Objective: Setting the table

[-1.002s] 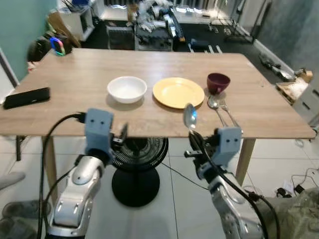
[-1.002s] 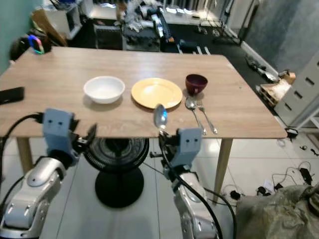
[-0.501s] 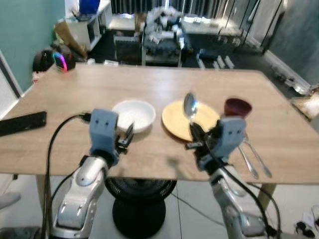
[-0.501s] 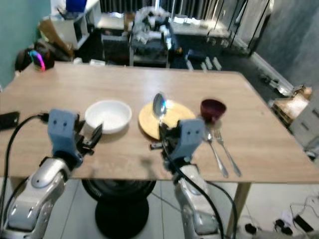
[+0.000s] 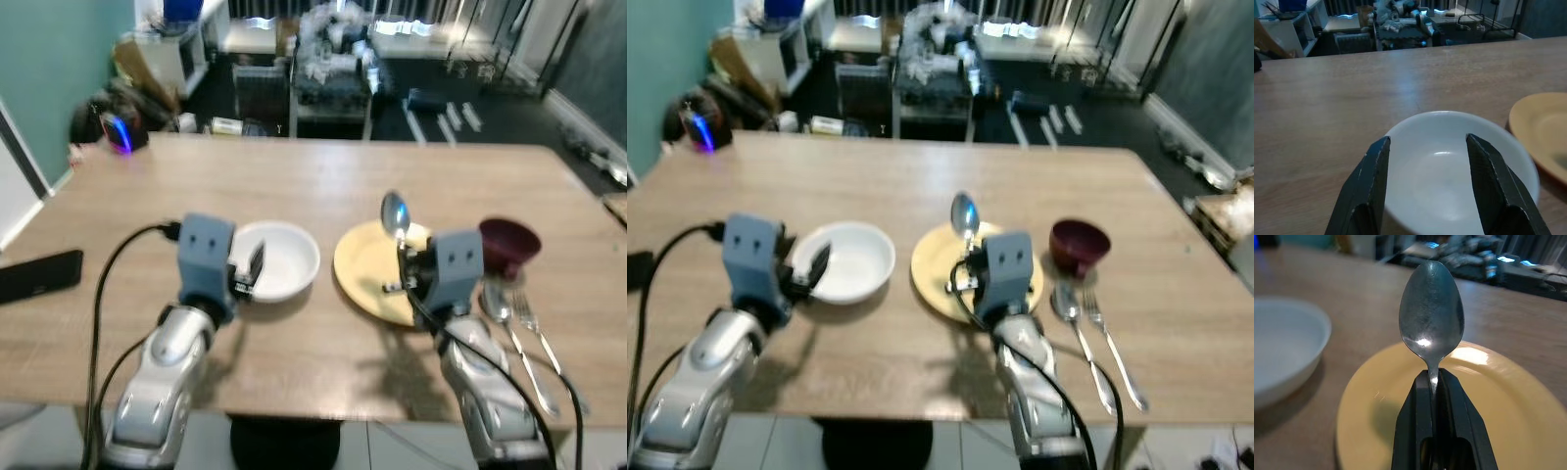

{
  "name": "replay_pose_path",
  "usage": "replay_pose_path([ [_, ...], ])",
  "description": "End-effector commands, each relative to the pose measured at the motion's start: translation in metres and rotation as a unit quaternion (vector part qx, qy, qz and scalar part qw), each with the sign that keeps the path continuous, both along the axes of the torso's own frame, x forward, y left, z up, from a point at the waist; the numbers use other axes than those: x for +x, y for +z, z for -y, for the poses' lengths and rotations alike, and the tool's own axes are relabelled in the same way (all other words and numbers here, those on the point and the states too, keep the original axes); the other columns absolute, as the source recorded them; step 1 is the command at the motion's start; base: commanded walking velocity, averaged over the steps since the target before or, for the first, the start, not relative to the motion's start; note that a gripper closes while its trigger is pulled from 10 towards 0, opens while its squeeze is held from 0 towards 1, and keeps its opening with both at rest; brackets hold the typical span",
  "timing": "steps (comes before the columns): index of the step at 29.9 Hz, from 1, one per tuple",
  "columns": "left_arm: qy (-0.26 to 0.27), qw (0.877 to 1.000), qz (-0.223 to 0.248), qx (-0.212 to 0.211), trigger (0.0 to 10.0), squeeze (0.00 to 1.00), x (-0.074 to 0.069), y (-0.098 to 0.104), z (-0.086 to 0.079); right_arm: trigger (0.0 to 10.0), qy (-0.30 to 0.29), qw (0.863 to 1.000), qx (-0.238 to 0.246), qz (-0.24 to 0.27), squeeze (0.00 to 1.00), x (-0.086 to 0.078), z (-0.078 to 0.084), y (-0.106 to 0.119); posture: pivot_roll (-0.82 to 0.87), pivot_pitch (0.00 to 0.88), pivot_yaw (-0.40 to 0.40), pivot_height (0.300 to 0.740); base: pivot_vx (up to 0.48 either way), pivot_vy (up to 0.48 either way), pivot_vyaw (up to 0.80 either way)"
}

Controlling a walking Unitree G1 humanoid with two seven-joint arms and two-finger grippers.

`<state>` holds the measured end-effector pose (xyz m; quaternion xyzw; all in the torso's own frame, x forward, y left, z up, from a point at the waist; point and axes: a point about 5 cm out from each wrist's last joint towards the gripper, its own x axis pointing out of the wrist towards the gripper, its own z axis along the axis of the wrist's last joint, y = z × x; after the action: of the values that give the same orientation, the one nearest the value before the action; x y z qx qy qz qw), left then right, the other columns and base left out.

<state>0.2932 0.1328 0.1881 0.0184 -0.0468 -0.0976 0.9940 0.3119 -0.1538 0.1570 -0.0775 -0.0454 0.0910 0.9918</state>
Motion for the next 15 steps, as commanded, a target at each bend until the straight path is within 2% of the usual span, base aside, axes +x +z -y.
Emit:
replay_pose_path([
  [1, 0.001, 1.000, -0.009, 0.001, 10.0, 0.00, -0.002, -0.003, -0.001, 10.0, 0.002, 1.000, -0.029, 0.005, 0.00, 0.003, 0.005, 0.000, 0.02, 0.000, 0.051, 0.740, 0.000, 0.000, 0.00],
  [3, 0.002, 1.000, -0.010, 0.002, 10.0, 0.00, -0.002, -0.003, -0.002, 10.0, -0.003, 0.999, -0.051, 0.004, 0.00, 0.007, 0.012, 0.000, 0.03, 0.000, 0.050, 0.740, 0.000, 0.000, 0.00],
  [6, 0.005, 1.000, -0.010, 0.004, 10.0, 0.00, -0.003, -0.003, -0.004, 10.0, -0.021, 0.995, -0.094, -0.011, 0.00, 0.012, 0.035, -0.003, 0.04, 0.000, 0.043, 0.740, 0.000, 0.000, 0.00],
  [10, 0.009, 1.000, -0.010, 0.007, 10.0, 0.00, -0.004, -0.003, -0.007, 10.0, -0.051, 0.992, -0.110, -0.021, 0.00, 0.011, 0.066, -0.004, 0.04, 0.000, 0.042, 0.740, 0.000, 0.000, 0.00],
  [11, 0.009, 1.000, -0.010, 0.007, 10.0, 0.00, -0.004, -0.003, -0.007, 10.0, -0.051, 0.992, -0.110, -0.021, 0.00, 0.011, 0.066, -0.004, 0.04, 0.000, 0.042, 0.740, 0.000, 0.000, 0.00],
  [13, 0.010, 1.000, -0.011, 0.008, 10.0, 0.00, -0.003, -0.003, -0.008, 10.0, -0.069, 0.990, -0.115, -0.031, 0.00, 0.007, 0.084, -0.007, 0.03, 0.000, 0.045, 0.740, 0.000, 0.000, 0.00],
  [14, 0.010, 1.000, -0.011, 0.008, 10.0, 0.00, -0.003, -0.003, -0.008, 10.0, -0.069, 0.990, -0.115, -0.031, 0.00, 0.007, 0.084, -0.007, 0.03, 0.000, 0.045, 0.740, 0.000, 0.000, 0.00],
  [15, 0.009, 1.000, -0.012, 0.008, 10.0, 0.00, -0.003, -0.004, -0.008, 10.0, -0.079, 0.989, -0.119, -0.040, 0.00, 0.005, 0.093, -0.010, 0.03, 0.000, 0.048, 0.740, 0.000, 0.000, 0.00],
])
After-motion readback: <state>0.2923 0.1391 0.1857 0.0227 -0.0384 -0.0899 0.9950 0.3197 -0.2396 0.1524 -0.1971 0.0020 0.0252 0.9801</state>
